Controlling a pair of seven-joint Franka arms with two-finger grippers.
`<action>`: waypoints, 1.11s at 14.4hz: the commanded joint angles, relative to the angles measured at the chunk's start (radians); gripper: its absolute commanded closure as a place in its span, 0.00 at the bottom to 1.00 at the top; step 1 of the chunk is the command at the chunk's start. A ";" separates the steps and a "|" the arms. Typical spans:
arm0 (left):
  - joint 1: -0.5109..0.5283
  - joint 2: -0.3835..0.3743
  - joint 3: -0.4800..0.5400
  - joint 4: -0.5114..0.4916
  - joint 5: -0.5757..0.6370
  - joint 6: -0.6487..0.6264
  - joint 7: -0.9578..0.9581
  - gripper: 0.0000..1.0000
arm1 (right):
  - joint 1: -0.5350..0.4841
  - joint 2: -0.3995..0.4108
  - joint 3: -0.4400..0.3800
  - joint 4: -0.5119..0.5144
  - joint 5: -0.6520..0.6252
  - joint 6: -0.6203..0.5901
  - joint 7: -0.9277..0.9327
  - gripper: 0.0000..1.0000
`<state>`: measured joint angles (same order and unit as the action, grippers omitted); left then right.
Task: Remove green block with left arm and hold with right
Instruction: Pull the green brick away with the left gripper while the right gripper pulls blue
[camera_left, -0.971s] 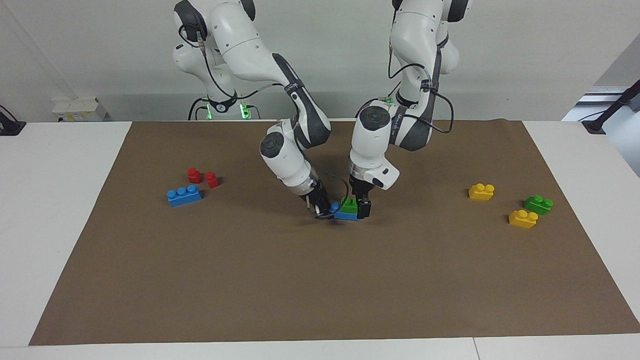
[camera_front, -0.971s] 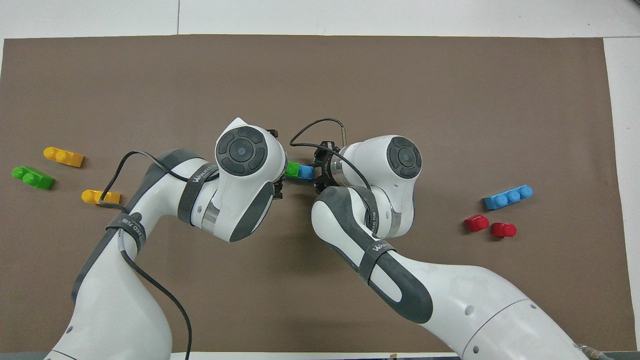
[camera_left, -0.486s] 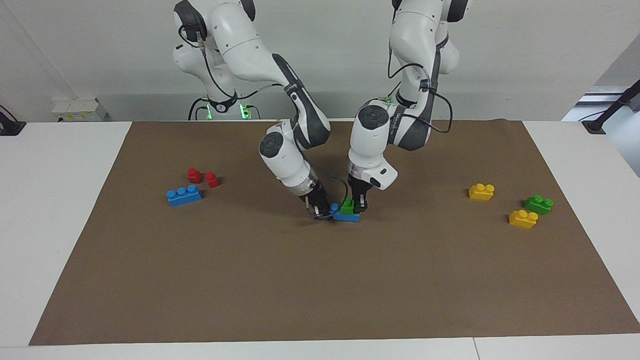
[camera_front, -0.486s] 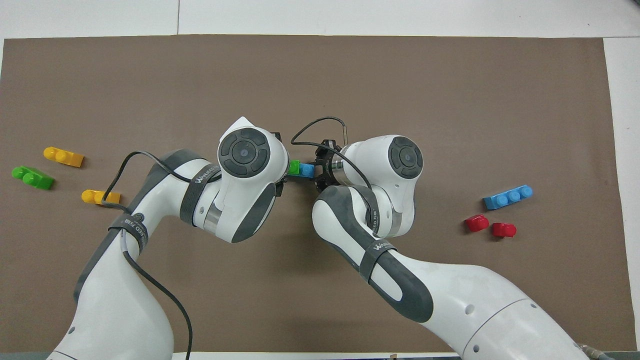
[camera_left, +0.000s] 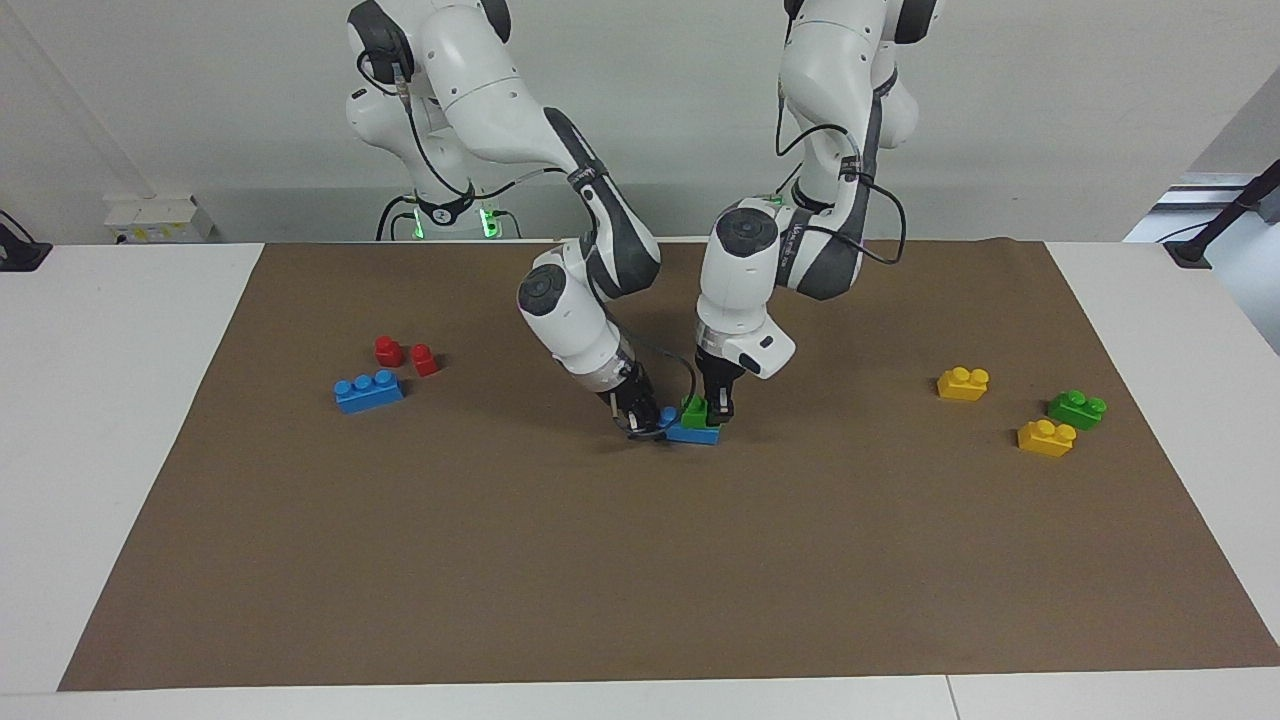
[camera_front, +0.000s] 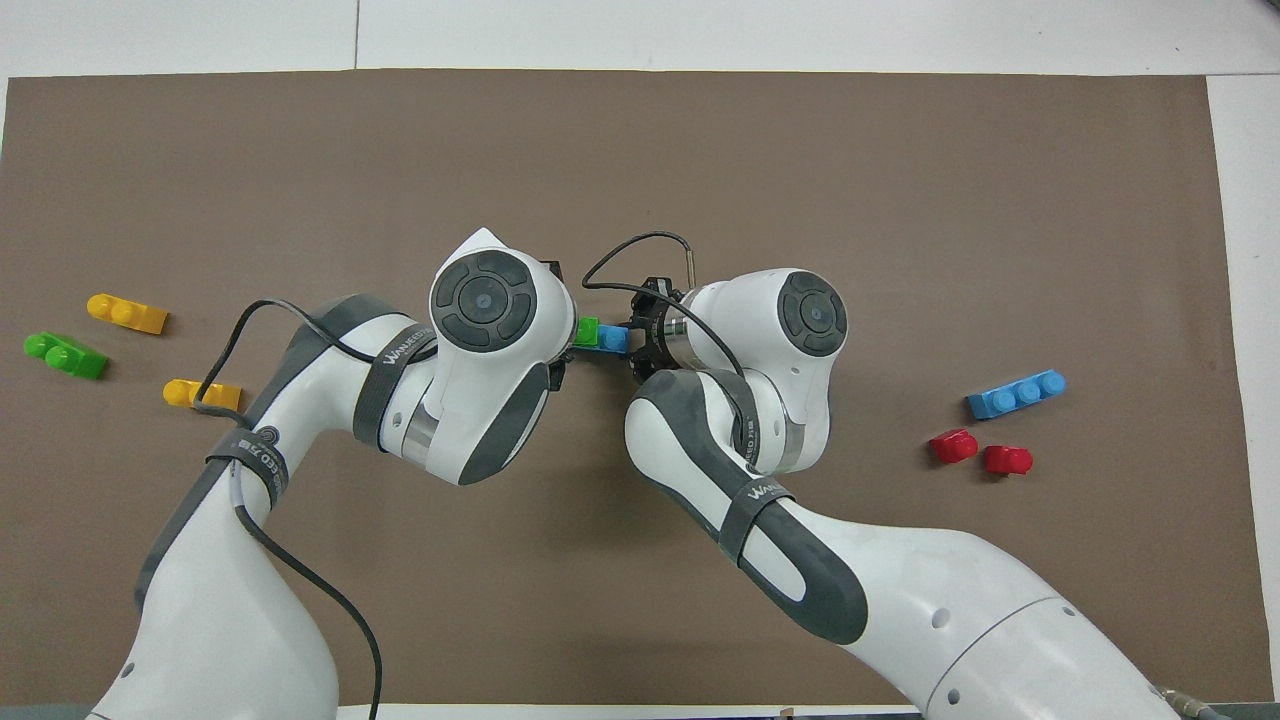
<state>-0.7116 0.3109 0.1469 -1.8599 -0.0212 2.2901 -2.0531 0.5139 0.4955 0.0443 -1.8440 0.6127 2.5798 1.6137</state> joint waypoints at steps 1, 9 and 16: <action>0.033 -0.085 0.007 0.013 0.011 -0.084 0.023 1.00 | -0.014 0.006 0.005 -0.008 0.027 0.011 -0.021 1.00; 0.210 -0.139 0.005 0.031 0.003 -0.187 0.314 1.00 | -0.187 -0.041 -0.007 0.153 0.005 -0.254 -0.049 1.00; 0.427 -0.121 0.005 -0.001 -0.060 -0.144 0.784 1.00 | -0.621 -0.095 -0.009 0.094 -0.008 -0.533 -0.489 1.00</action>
<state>-0.3294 0.1862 0.1611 -1.8348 -0.0513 2.1250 -1.3914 -0.0255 0.4180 0.0157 -1.6880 0.6086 2.0511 1.2076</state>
